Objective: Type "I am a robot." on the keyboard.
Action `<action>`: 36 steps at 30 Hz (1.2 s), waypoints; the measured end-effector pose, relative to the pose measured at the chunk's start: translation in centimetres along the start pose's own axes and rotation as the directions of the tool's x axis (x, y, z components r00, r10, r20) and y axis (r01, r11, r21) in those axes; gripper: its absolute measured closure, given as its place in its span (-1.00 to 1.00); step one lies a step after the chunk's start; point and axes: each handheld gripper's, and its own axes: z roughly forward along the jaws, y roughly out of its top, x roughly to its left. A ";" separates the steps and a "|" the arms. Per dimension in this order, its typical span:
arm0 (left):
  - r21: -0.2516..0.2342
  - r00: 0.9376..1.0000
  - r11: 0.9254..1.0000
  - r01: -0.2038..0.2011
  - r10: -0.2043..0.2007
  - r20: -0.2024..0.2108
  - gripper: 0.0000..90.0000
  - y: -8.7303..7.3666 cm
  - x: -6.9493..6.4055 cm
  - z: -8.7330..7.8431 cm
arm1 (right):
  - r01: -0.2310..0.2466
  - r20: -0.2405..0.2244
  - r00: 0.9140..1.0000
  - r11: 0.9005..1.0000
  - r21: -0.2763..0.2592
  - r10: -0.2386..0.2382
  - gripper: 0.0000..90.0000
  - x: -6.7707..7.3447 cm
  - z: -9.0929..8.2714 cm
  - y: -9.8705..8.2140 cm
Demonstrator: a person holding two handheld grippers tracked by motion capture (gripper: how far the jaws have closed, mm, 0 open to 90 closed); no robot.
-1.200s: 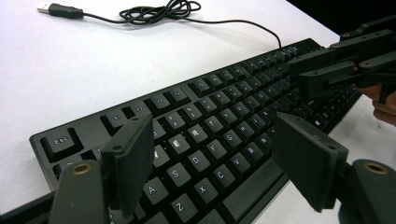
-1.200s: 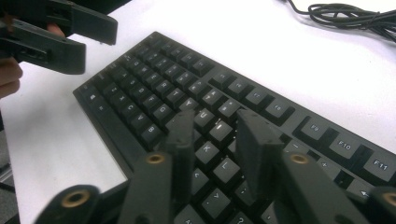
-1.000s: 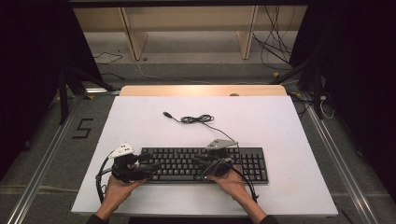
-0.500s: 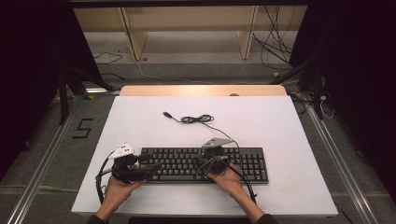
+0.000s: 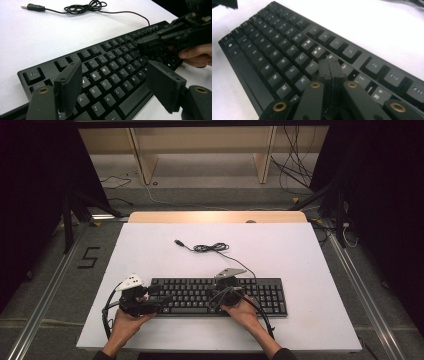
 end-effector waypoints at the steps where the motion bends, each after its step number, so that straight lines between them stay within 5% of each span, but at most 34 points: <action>1: -0.001 1.000 1.000 0.000 0.000 -0.001 -0.35 0.0 0.0 0.0 | 0.009 0.003 1.000 1.000 0.000 -0.009 1.00 0.1 0.1 -0.1; 11: -0.009 1.000 1.000 -0.002 0.002 -0.005 -0.35 0.0 0.0 -0.2 | -0.009 -0.004 1.000 1.000 -0.015 0.009 0.99 0.1 -0.2 0.0; 24: -0.030 1.000 1.000 0.003 -0.003 -0.011 -0.35 0.0 0.1 -0.4 | -0.027 -0.078 0.997 0.994 -0.103 0.019 0.09 0.9 -1.7 0.4; 36: -0.040 1.000 0.999 0.004 -0.004 -0.012 -0.35 -0.1 0.1 -0.6 | 0.004 -0.145 0.989 0.992 -0.124 -0.022 -0.18 2.5 -2.0 0.7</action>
